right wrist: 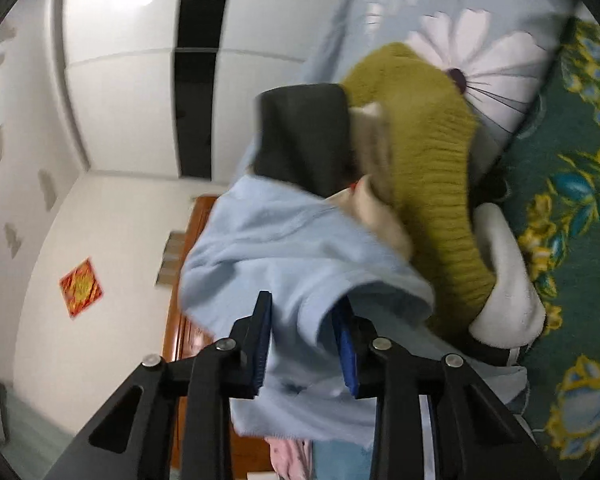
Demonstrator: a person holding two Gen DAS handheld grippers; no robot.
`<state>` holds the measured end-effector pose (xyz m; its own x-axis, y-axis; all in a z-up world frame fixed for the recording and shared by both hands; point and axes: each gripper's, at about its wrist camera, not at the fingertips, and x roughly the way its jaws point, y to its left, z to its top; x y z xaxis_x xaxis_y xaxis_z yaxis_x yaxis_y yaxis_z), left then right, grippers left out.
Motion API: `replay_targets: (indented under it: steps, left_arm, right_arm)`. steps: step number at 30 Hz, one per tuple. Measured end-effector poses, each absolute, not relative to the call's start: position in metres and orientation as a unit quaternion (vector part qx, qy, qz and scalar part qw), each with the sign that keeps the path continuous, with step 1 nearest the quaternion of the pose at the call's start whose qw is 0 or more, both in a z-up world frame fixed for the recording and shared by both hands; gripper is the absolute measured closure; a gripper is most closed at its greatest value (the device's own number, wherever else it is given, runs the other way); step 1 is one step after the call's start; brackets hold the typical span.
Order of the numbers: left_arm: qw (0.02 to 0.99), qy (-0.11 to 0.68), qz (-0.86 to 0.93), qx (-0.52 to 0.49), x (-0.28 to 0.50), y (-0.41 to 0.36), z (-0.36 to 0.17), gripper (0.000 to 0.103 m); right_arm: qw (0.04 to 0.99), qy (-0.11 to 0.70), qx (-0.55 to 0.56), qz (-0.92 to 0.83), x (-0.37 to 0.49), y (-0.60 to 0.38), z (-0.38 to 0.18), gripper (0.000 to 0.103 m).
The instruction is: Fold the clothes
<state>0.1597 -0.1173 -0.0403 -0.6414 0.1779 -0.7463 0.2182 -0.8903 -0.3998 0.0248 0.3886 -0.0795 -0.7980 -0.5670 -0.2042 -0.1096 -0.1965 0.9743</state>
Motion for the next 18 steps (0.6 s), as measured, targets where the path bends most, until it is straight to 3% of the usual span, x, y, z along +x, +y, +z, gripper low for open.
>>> replay_targets:
  steps: [1, 2, 3, 7, 18]
  left_arm:
    - [0.011, 0.231, -0.876, 0.423, 0.16, -0.118, -0.039, 0.0]
    - [0.012, 0.227, -0.878, 0.421, 0.162, -0.118, -0.037, 0.0]
    - [0.014, 0.225, -0.879, 0.419, 0.162, -0.119, -0.036, 0.0]
    - [0.022, 0.236, -0.881, 0.409, 0.166, -0.126, -0.031, 0.0]
    - [0.026, 0.243, -0.899, 0.364, 0.188, -0.143, 0.0, 0.0]
  right_arm:
    - [0.155, -0.625, 0.27, -0.716, 0.022, 0.388, -0.082, 0.071]
    - [0.152, -0.631, 0.263, -0.714, 0.022, 0.388, -0.078, 0.079]
    - [0.149, -0.637, 0.256, -0.712, 0.021, 0.387, -0.074, 0.099]
    - [0.165, -0.653, 0.22, -0.705, 0.015, 0.386, -0.043, 0.099]
    - [0.349, -0.497, 0.111, -0.787, 0.0, 0.338, 0.213, 0.099]
